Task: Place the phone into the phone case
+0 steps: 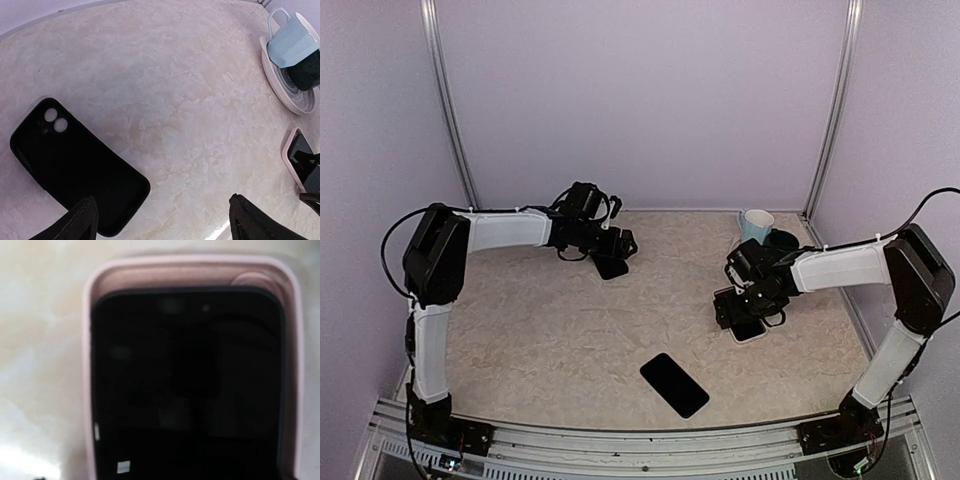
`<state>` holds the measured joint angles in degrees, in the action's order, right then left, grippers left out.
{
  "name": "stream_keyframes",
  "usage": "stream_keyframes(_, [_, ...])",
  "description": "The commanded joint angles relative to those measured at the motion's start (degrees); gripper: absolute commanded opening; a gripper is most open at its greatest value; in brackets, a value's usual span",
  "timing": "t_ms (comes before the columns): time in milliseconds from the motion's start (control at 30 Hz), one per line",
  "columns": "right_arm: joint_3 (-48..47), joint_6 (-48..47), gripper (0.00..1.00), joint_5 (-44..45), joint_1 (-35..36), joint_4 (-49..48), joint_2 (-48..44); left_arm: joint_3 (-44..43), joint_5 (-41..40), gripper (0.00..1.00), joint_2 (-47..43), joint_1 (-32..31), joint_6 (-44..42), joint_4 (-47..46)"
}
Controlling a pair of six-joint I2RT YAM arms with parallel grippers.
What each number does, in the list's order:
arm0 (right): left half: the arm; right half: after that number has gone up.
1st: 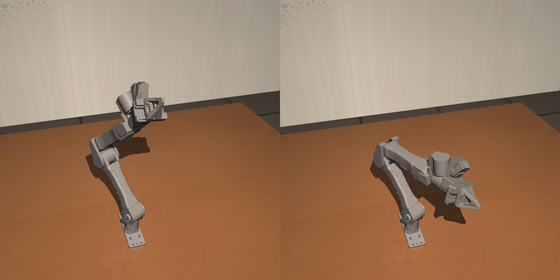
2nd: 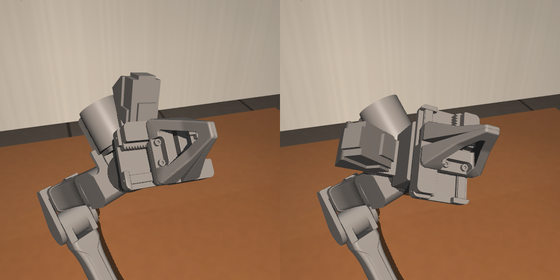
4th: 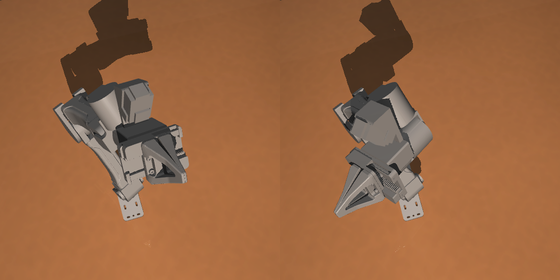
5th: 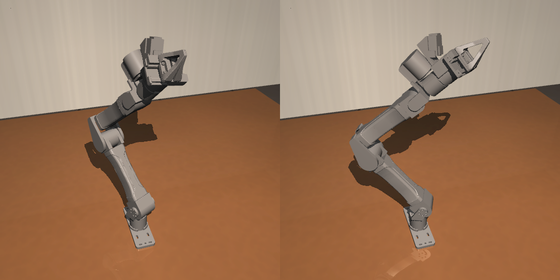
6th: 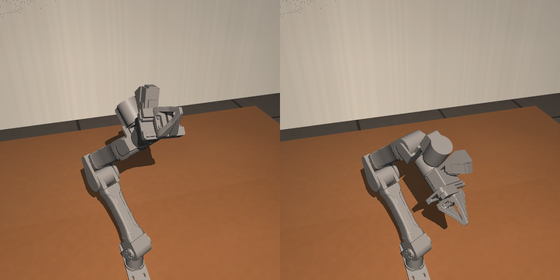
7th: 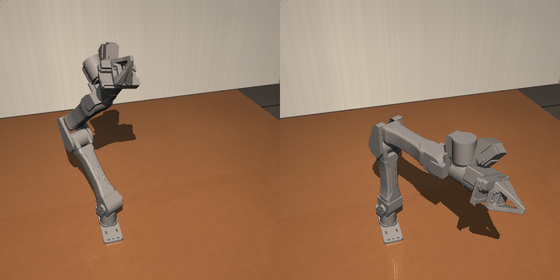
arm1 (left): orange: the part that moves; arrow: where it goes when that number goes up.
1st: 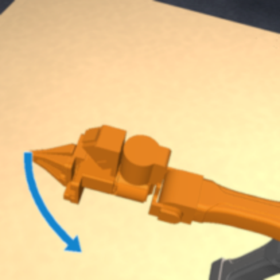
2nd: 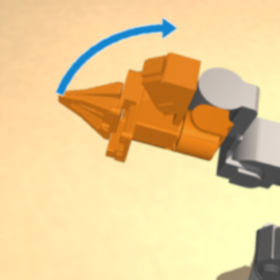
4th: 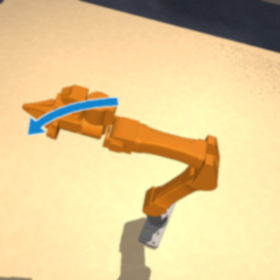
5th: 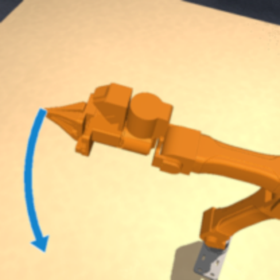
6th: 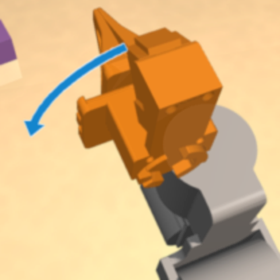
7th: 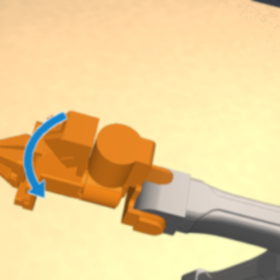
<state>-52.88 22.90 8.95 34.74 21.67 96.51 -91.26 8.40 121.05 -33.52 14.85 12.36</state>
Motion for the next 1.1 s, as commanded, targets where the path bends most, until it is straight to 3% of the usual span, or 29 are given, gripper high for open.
stream_keyframes(0, [-1.56, -1.27, 0.99, -1.44, -0.28, -0.02, -5.5, -4.54, -9.65, 0.9, 3.92, -2.87, -9.01, 4.91])
stream_keyframes(133, [-2.04, -1.59, 0.99, -0.57, -0.28, 0.42, -7.53, -7.12, -16.59, 0.91, 6.78, -6.3, -16.75, 6.86])
stream_keyframes(233, [-2.61, -1.64, 0.99, 0.28, -0.29, 1.78, -7.1, -9.8, -17.76, 0.9, 9.73, -6.45, -17.48, 9.33])
stream_keyframes(533, [-2.3, -1.47, 0.99, 0.44, -0.29, 1.78, -7.46, -10.4, -13.38, 0.85, 13.0, -4.72, -15.34, 10.0])
stream_keyframes(833, [-2.16, -1.8, 0.99, 0.02, -0.29, 1.91, -7.89, -9.45, -8.94, 0.67, 13.97, -2.88, -12.72, 9.88])
stream_keyframes(1067, [-2.25, -1.93, 0.99, 0.08, -0.24, 2.22, -8.5, -4.12, 4.21, 0.41, 10.89, -2.42, -9.87, 8.58])
